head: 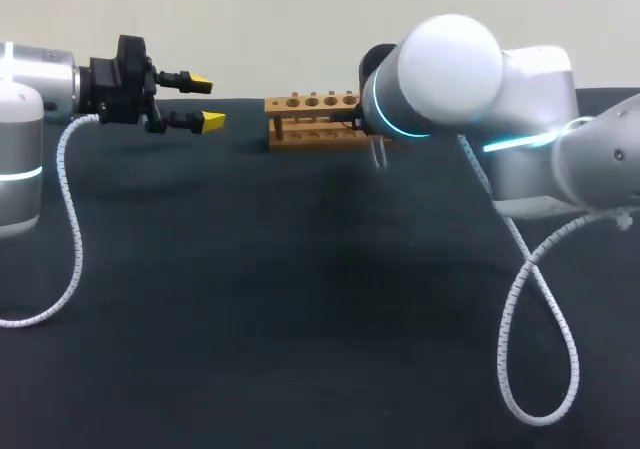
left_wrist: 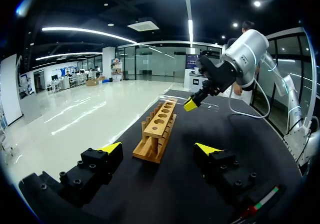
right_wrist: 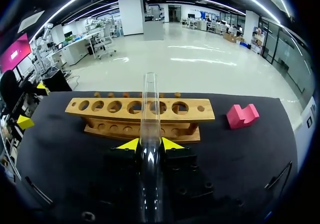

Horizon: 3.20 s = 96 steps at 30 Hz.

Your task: Grasp the test tube, adjust it, and insert it.

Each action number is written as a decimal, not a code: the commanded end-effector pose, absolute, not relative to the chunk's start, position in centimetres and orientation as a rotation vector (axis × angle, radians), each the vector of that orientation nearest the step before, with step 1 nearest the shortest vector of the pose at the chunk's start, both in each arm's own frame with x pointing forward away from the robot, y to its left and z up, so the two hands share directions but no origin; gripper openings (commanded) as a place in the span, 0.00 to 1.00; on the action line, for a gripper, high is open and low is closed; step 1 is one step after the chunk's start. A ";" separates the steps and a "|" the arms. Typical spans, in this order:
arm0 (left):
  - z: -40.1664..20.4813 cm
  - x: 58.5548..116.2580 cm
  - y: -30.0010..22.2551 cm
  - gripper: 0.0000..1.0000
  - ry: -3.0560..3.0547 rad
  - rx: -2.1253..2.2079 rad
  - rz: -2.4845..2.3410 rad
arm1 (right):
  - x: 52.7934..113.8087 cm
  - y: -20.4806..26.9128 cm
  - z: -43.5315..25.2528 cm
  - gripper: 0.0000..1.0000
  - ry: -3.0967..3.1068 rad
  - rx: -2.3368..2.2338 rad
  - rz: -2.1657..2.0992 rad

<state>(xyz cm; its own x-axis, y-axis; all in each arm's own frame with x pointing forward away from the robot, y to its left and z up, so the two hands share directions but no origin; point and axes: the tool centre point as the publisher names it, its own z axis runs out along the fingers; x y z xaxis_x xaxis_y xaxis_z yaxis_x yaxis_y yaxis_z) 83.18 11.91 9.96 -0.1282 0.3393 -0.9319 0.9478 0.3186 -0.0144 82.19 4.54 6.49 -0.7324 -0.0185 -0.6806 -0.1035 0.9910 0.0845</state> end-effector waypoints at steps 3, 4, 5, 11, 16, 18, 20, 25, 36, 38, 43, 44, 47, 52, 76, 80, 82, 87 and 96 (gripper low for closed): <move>9.9 83.1 12.0 1.00 1.654 1.180 -0.824 | 82.7 4.5 5.8 0.00 2.431 -0.076 0.157; 9.9 83.1 12.0 1.00 1.654 1.180 -0.824 | 82.7 4.5 5.7 0.00 2.435 -0.073 0.162; 9.9 83.1 12.0 1.00 1.654 1.180 -0.824 | 82.8 4.4 5.6 0.00 2.442 -0.068 0.166; 9.9 83.1 12.0 1.00 1.654 1.180 -0.824 | 82.7 4.3 4.9 0.00 2.477 -0.057 0.189; 9.9 83.1 12.0 1.00 1.654 1.180 -0.824 | 82.7 4.2 4.3 0.00 2.507 -0.053 0.202; 9.9 83.1 12.0 1.00 1.654 1.180 -0.824 | 82.7 4.1 4.1 0.00 2.515 -0.053 0.204; 9.9 83.1 12.0 1.00 1.654 1.180 -0.824 | 82.7 4.1 3.9 0.00 2.522 -0.053 0.207; 9.9 83.1 12.0 1.00 1.654 1.180 -0.824 | 82.6 4.1 3.4 0.00 2.540 -0.052 0.220; 9.9 83.1 12.0 1.00 1.654 1.180 -0.824 | 82.1 4.1 3.4 0.00 2.525 -0.026 0.219; 9.9 83.1 12.0 1.00 1.654 1.180 -0.824 | 81.9 4.0 3.7 0.00 2.508 -0.007 0.216; 9.9 83.1 12.0 1.00 1.654 1.180 -0.824 | 81.0 4.2 4.6 0.00 2.435 0.044 0.237; 9.9 83.1 12.0 1.00 1.654 1.180 -0.824 | 80.8 4.2 4.8 0.00 2.422 0.054 0.236; 9.9 83.1 12.0 1.00 1.654 1.180 -0.824 | 80.2 4.3 5.6 0.00 2.366 0.088 0.242; 9.9 83.1 12.0 1.00 1.654 1.180 -0.824 | 79.4 4.0 7.0 0.00 2.272 0.129 0.212; 9.9 83.1 12.0 1.00 1.654 1.180 -0.824 | 78.0 4.0 10.9 0.00 2.087 0.139 0.199; 9.9 83.1 12.0 1.00 1.654 1.180 -0.824 | 78.0 4.0 10.9 0.00 2.087 0.139 0.199; 9.9 83.1 12.0 1.00 1.654 1.180 -0.824 | 78.0 4.0 10.9 0.00 2.087 0.139 0.199; 9.9 83.1 12.0 1.00 1.654 1.180 -0.824 | 78.0 4.0 10.9 0.00 2.087 0.139 0.199; 9.9 83.1 12.0 1.00 1.654 1.180 -0.824 | 78.0 4.0 10.9 0.00 2.087 0.139 0.199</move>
